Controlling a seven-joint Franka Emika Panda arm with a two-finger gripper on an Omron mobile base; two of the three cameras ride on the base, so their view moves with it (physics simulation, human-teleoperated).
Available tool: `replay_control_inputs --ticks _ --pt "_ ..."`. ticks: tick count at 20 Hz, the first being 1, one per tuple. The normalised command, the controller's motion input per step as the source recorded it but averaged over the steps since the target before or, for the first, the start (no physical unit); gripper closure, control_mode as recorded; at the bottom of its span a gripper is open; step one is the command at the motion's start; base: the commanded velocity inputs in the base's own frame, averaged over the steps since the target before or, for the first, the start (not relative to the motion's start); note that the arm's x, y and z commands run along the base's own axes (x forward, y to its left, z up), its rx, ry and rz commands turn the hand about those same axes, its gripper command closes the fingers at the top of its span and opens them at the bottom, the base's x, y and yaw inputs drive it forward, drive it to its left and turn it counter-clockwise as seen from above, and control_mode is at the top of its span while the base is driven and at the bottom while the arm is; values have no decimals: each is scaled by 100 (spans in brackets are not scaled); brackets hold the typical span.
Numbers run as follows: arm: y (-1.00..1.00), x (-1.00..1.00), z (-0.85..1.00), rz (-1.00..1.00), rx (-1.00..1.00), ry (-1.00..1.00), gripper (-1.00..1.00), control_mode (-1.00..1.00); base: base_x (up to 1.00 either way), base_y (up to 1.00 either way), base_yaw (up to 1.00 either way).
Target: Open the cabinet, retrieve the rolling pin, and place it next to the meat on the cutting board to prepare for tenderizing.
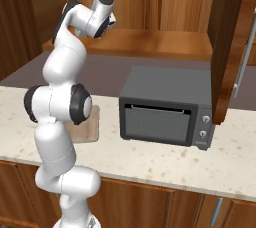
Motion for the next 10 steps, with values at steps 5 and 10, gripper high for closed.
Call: replay_control_inputs --ticks 5,10 --pt "-16 -44 -28 0 12 -20 100 -100 0 0 0" --pt "-65 -54 9 -2 14 -10 100 -100 0 0 0"
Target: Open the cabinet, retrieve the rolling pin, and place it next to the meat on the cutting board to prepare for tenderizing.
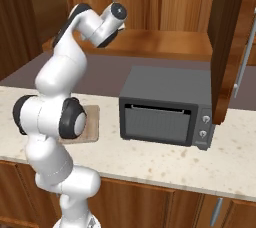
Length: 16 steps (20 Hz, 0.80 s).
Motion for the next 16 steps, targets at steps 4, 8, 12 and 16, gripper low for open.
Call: replay_control_inputs --ticks 4,8,12,16 --pt "-69 -78 57 -9 3 -4 100 -100 0 0 0" --pt "-60 -95 56 -9 5 0 100 -100 0 0 0" --pt "-39 -100 14 -3 3 1 100 -100 0 0 0" --pt "-7 -100 -15 0 -2 2 100 -100 0 0 0"
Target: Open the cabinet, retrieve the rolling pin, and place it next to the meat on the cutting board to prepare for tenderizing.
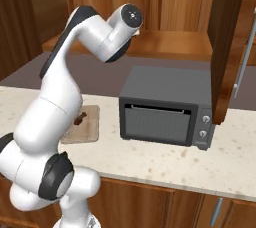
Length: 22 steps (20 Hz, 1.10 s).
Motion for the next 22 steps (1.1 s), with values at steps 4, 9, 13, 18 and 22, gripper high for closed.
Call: replay_control_inputs --ticks 4,9,13,18,22 --pt "0 -100 -37 0 -6 2 100 -100 0 0 0" --pt "10 -100 -49 2 -6 1 100 -100 0 0 0" --pt "32 -95 -67 4 -8 0 100 -100 0 0 0" --pt "49 -35 -64 12 -9 6 100 -100 0 0 0" --pt "54 0 -65 12 -12 6 100 -100 0 0 0"
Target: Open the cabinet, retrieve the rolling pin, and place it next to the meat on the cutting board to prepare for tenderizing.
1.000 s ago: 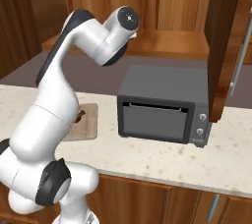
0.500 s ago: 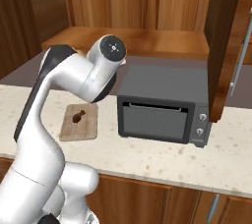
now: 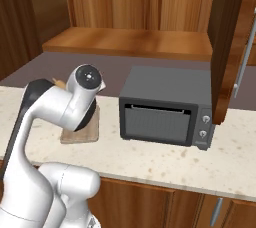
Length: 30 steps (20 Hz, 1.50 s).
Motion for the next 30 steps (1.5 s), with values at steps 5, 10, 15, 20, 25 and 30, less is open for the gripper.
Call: replay_control_inputs --ticks 5,10,15,20,25,30 --pt "31 0 -65 16 -11 0 100 -100 0 0 0" --pt "22 0 -48 16 -8 3 100 -100 0 0 0" --pt "20 32 -38 13 -9 7 100 -100 0 0 0" --pt "16 36 -44 12 -7 2 100 -100 0 0 0" --pt "12 32 -49 11 -4 0 100 -100 0 0 0" --pt "7 38 -37 9 -2 0 100 -100 0 0 0"
